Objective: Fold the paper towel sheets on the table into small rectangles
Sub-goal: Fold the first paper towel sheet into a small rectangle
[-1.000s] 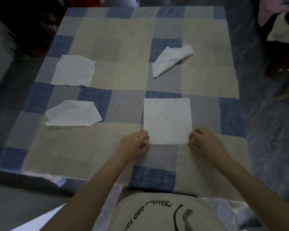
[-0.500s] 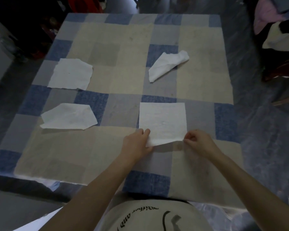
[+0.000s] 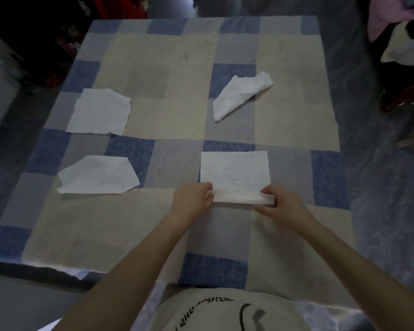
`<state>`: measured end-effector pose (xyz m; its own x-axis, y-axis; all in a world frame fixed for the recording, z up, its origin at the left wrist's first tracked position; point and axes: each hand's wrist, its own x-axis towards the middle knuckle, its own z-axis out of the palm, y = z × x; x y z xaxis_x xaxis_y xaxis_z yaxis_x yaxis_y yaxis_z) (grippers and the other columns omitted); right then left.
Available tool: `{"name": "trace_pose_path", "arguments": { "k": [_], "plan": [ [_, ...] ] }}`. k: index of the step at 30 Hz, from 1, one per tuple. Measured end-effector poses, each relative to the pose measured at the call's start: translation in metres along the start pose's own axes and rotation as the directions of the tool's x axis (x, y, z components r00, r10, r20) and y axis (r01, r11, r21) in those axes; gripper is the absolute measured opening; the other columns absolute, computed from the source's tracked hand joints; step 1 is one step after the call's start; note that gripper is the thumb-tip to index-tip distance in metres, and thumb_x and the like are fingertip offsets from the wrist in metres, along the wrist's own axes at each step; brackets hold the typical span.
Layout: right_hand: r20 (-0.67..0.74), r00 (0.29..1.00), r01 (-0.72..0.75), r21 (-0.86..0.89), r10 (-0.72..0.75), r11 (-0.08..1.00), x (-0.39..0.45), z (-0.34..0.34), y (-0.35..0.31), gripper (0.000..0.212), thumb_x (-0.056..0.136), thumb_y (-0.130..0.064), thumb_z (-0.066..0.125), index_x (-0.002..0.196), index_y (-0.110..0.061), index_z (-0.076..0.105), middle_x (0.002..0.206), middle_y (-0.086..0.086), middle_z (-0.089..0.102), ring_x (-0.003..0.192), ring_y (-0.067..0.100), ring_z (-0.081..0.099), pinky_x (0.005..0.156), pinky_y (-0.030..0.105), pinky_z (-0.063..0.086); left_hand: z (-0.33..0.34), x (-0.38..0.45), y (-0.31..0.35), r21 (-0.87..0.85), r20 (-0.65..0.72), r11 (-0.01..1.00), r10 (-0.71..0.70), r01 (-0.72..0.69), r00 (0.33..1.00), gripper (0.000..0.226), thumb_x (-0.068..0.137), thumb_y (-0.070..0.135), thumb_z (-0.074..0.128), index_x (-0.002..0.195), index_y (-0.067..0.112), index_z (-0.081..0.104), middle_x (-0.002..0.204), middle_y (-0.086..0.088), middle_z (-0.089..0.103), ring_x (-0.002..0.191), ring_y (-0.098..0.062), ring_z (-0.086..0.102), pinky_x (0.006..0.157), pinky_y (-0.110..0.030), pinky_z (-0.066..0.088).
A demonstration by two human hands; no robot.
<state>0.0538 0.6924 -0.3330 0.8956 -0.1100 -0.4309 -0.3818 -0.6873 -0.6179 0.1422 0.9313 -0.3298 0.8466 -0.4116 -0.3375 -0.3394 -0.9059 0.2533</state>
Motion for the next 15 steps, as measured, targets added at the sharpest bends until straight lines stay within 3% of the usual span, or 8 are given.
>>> {"name": "trace_pose_path", "arguments": {
  "k": [2, 4, 8, 12, 15],
  "plan": [
    [-0.041, 0.999, -0.016, 0.070, 0.019, 0.997, 0.008, -0.004, 0.001, 0.007, 0.087, -0.028, 0.065, 0.083, -0.024, 0.063, 0.083, -0.004, 0.065, 0.073, 0.013, 0.059, 0.061, 0.021, 0.042, -0.003, 0.008, -0.007, -0.097, 0.014, 0.995, -0.015, 0.016, 1.000, 0.023, 0.094, 0.038, 0.053, 0.107, 0.022, 0.064, 0.099, -0.003, 0.067, 0.095, -0.023, 0.062, 0.071, -0.029, 0.042],
    [-0.066, 0.996, -0.054, 0.138, 0.064, 0.989, 0.020, -0.009, 0.003, 0.010, 0.089, -0.025, 0.064, 0.078, -0.024, 0.064, 0.076, -0.004, 0.063, 0.070, 0.012, 0.058, 0.057, 0.018, 0.039, -0.006, 0.016, -0.013, -0.182, -0.015, 0.982, -0.050, 0.047, 0.999, 0.020, 0.091, 0.039, 0.058, 0.100, 0.022, 0.066, 0.094, 0.000, 0.068, 0.090, -0.018, 0.061, 0.066, -0.028, 0.039],
    [-0.082, 0.990, -0.102, 0.184, 0.119, 0.978, 0.047, -0.023, -0.001, 0.010, 0.088, -0.029, 0.066, 0.080, -0.024, 0.064, 0.072, -0.006, 0.060, 0.065, 0.005, 0.053, 0.052, 0.011, 0.036, -0.007, 0.037, -0.022, -0.340, -0.062, 0.933, -0.150, 0.121, 0.987, 0.017, 0.090, 0.037, 0.061, 0.093, 0.022, 0.067, 0.085, 0.004, 0.067, 0.080, -0.013, 0.062, 0.071, -0.031, 0.050],
    [-0.153, 0.975, -0.122, 0.250, 0.164, 0.961, 0.072, -0.029, -0.008, 0.017, 0.089, -0.031, 0.064, 0.079, -0.017, 0.065, 0.073, -0.004, 0.062, 0.068, 0.009, 0.055, 0.056, 0.021, 0.038, -0.007, 0.058, -0.023, -0.370, -0.101, 0.918, -0.195, 0.145, 0.976, 0.014, 0.091, 0.034, 0.060, 0.092, 0.022, 0.067, 0.083, 0.005, 0.065, 0.076, -0.013, 0.060, 0.067, -0.029, 0.047],
    [-0.205, 0.968, -0.105, 0.184, 0.143, 0.977, 0.088, -0.030, -0.011, 0.024, 0.094, -0.031, 0.054, 0.075, -0.017, 0.059, 0.071, -0.004, 0.061, 0.068, 0.011, 0.056, 0.057, 0.024, 0.039, -0.008, 0.070, -0.023, -0.378, -0.149, 0.912, -0.229, 0.159, 0.962, 0.013, 0.091, 0.034, 0.060, 0.089, 0.022, 0.064, 0.080, 0.008, 0.063, 0.074, -0.011, 0.058, 0.063, -0.028, 0.041]
  ]
}}
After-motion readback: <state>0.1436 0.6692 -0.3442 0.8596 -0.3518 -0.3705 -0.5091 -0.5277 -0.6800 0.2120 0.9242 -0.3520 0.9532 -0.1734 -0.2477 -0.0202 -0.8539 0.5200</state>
